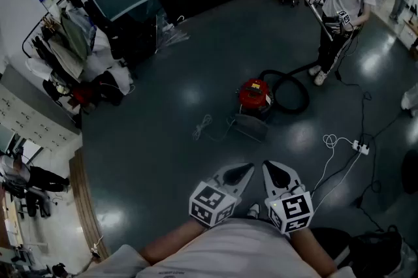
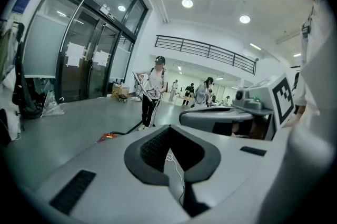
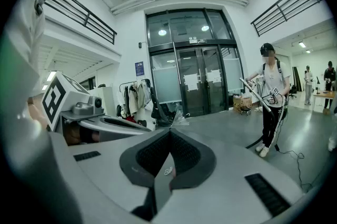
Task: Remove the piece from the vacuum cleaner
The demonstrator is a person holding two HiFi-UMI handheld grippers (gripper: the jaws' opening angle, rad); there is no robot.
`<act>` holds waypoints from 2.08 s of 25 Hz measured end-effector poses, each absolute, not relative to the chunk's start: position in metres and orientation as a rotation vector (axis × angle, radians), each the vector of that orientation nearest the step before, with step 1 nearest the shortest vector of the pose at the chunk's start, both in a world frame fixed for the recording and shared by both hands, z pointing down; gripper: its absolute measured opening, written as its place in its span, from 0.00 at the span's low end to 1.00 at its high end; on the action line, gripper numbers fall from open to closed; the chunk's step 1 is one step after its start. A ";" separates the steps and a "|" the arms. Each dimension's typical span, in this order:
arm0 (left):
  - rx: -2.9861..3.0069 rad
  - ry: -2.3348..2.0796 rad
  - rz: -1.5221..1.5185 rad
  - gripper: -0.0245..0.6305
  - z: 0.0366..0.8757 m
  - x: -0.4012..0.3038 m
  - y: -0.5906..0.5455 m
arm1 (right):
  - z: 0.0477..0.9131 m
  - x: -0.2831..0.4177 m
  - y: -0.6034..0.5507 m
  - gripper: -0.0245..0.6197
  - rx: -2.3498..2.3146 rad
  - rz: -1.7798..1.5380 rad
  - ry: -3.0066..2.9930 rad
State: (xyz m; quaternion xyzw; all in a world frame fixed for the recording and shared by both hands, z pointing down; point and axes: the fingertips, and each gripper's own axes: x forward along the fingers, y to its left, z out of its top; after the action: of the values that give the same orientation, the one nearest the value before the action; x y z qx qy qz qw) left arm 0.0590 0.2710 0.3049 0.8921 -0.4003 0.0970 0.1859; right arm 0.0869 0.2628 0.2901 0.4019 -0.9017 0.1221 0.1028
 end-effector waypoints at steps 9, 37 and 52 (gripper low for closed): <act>2.518 -1.134 0.282 0.04 0.304 0.069 0.269 | 0.291 0.094 0.262 0.06 1.172 0.359 -2.671; 2.492 -1.118 0.317 0.04 0.340 0.028 0.184 | 0.316 0.064 0.184 0.06 1.206 0.464 -2.662; 2.649 -0.780 0.552 0.05 0.427 -0.057 0.007 | 0.370 -0.015 0.025 0.06 1.478 0.641 -2.481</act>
State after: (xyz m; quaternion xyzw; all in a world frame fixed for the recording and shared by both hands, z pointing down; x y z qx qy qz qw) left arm -0.0566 0.0071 0.4273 0.9283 -0.2734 0.1934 0.1618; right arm -0.0147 0.0248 0.3699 0.4975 -0.8353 0.2156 0.0915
